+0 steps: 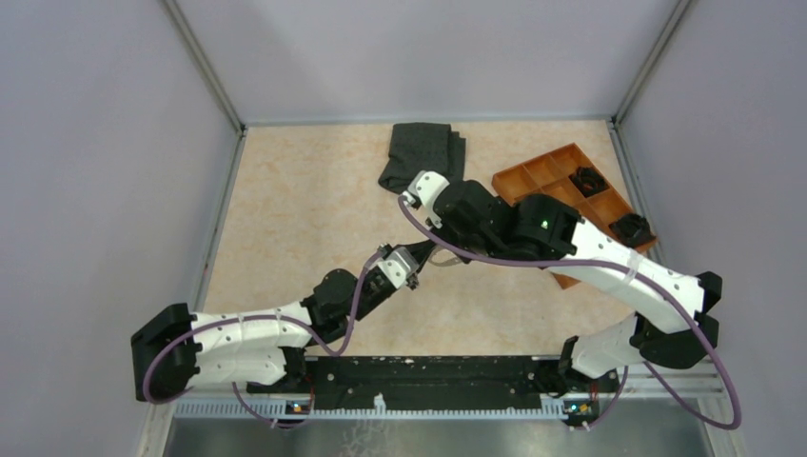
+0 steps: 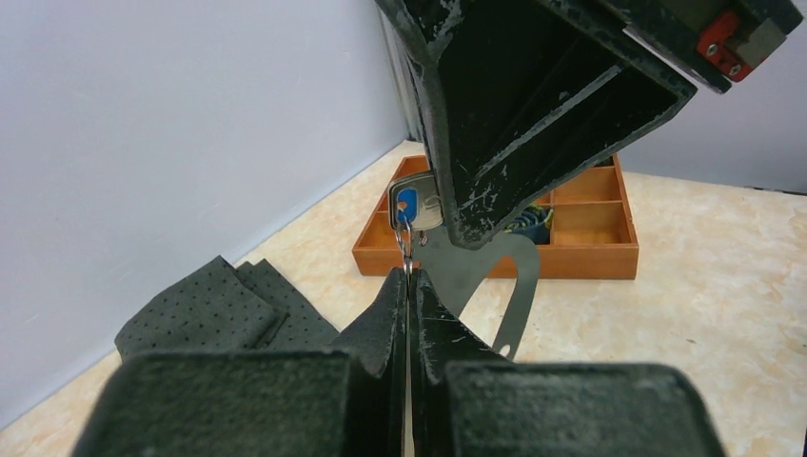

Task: Remove the keys from the keyring
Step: Remove the key from the keyring.

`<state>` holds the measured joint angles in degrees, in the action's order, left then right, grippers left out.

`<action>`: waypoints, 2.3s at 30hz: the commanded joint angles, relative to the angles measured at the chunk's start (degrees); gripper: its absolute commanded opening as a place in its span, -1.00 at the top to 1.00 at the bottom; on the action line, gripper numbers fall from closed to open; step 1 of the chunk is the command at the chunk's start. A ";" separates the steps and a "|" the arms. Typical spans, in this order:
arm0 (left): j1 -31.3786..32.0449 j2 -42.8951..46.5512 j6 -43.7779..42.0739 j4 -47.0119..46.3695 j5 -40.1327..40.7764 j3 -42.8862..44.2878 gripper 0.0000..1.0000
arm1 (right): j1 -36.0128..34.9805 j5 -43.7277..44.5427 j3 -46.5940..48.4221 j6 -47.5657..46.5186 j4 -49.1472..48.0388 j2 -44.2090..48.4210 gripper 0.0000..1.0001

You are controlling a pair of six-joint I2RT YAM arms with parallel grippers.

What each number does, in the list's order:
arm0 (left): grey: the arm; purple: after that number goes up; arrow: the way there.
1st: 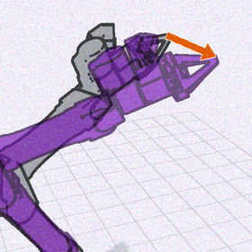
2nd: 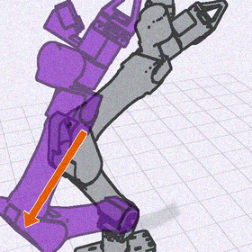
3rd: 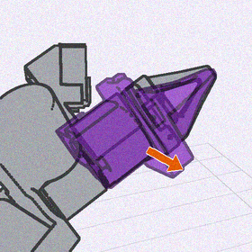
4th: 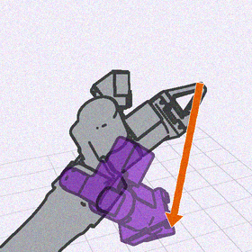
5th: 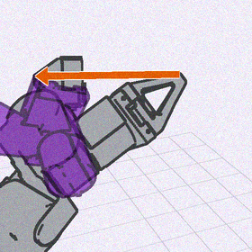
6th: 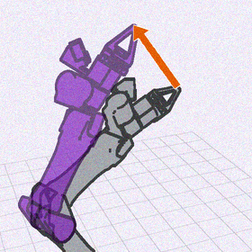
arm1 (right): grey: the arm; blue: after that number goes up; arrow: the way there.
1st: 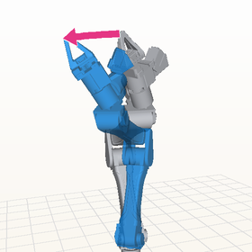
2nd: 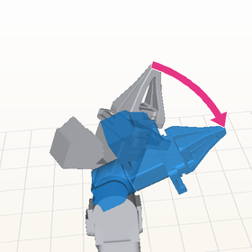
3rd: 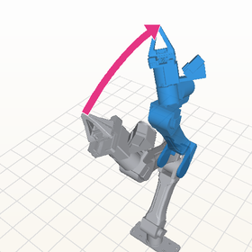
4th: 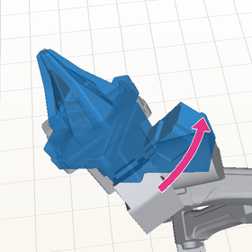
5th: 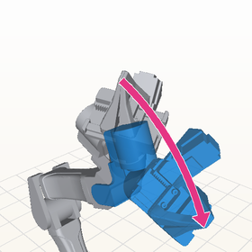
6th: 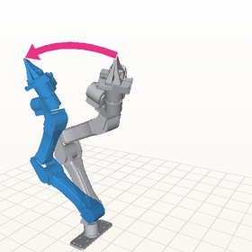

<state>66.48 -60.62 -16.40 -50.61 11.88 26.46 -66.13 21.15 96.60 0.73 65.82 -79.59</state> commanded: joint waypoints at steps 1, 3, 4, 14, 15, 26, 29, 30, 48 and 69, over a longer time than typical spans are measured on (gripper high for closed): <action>0.10 1.22 -0.32 -2.63 -0.14 0.70 1.00 | -0.36 6.05 3.04 0.19 0.45 1.24 1.00; 0.09 1.99 -0.30 -3.36 -0.50 0.02 1.00 | -0.13 6.56 2.02 0.11 0.49 1.36 1.00; 0.07 2.41 -0.30 -3.58 -0.60 -0.26 1.00 | 0.19 6.61 1.31 0.08 0.39 1.53 1.00; -0.03 5.55 1.92 -9.52 -0.62 -4.22 1.00 | 3.30 6.01 -6.19 0.30 -2.09 3.11 1.00; -0.08 5.78 1.98 -9.92 -0.85 -4.49 1.00 | 3.44 6.10 -6.66 0.32 -2.29 3.11 1.00; -0.64 5.60 3.31 -13.20 0.02 -6.76 1.00 | 4.10 4.35 -5.56 0.26 -2.61 2.78 1.00; -0.73 4.39 3.31 -12.50 0.94 -6.33 1.00 | 3.64 1.90 -2.92 -0.23 -2.99 3.12 1.00; -0.74 3.92 3.41 -12.02 1.37 -6.09 1.00 | 3.37 1.09 -2.03 -0.43 -3.14 3.06 1.00; -0.74 -1.39 3.20 -10.47 1.11 -1.85 0.77 | 0.77 -2.34 1.84 0.49 -2.28 0.77 1.00; -0.74 -1.56 3.24 -9.39 -1.99 -0.71 0.65 | 0.22 -2.49 2.28 0.90 -2.28 0.11 1.00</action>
<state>66.04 -62.04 -13.50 -57.82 10.96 23.55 -65.14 17.91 95.68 1.10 64.79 -79.55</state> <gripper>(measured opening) 0.186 0.025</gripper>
